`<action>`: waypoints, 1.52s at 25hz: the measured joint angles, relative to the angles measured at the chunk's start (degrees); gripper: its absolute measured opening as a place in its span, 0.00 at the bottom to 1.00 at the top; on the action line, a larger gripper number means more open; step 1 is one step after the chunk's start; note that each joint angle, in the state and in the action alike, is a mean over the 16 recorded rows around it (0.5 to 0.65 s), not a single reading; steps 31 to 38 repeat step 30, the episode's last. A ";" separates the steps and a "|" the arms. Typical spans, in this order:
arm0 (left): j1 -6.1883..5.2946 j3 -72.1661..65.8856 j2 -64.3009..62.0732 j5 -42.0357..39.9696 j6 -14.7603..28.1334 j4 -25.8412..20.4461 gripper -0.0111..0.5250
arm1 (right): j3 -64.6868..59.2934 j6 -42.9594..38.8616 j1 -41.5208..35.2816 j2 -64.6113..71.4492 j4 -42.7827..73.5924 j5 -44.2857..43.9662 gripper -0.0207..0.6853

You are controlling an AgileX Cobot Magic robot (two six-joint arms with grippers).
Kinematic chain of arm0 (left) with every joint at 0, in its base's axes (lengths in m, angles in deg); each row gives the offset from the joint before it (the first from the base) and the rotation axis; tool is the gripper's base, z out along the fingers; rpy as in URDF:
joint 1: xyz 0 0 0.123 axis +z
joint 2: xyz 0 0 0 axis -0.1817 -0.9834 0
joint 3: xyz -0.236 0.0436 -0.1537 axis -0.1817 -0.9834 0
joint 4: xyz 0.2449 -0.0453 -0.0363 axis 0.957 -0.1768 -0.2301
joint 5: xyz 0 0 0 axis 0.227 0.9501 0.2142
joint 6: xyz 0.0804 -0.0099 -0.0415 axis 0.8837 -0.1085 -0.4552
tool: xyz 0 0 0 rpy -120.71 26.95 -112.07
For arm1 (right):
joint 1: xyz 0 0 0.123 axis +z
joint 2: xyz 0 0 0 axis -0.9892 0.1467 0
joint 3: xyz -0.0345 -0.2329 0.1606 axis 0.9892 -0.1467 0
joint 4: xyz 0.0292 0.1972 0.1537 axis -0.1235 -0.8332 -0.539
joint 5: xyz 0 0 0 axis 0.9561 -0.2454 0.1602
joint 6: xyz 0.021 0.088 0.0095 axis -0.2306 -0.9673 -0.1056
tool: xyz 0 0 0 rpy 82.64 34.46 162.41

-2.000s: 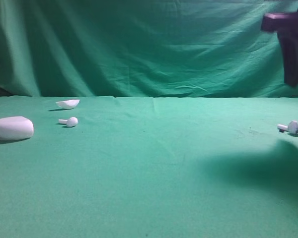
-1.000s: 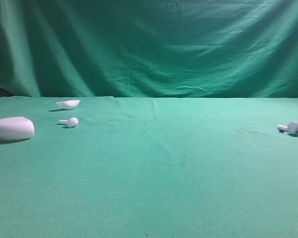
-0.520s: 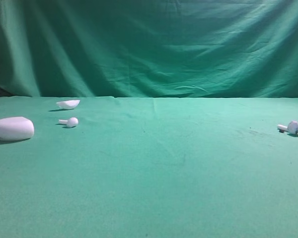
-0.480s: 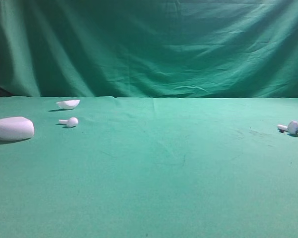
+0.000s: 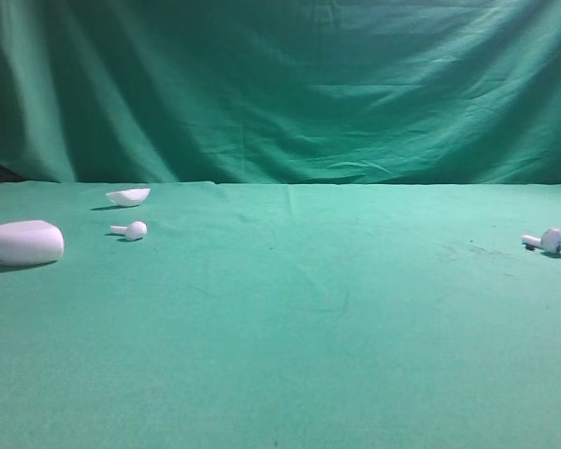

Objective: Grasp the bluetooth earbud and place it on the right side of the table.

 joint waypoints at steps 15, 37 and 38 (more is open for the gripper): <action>0.00 0.00 0.00 0.00 0.00 0.00 0.02 | -26.45 -0.02 -8.04 -5.76 1.65 23.49 0.03; 0.00 0.00 0.00 0.00 0.00 0.00 0.02 | -29.68 -0.12 -8.23 -5.84 1.00 23.14 0.03; 0.00 0.00 0.00 0.00 0.00 0.00 0.02 | -29.68 -0.12 -8.23 -5.84 1.00 23.14 0.03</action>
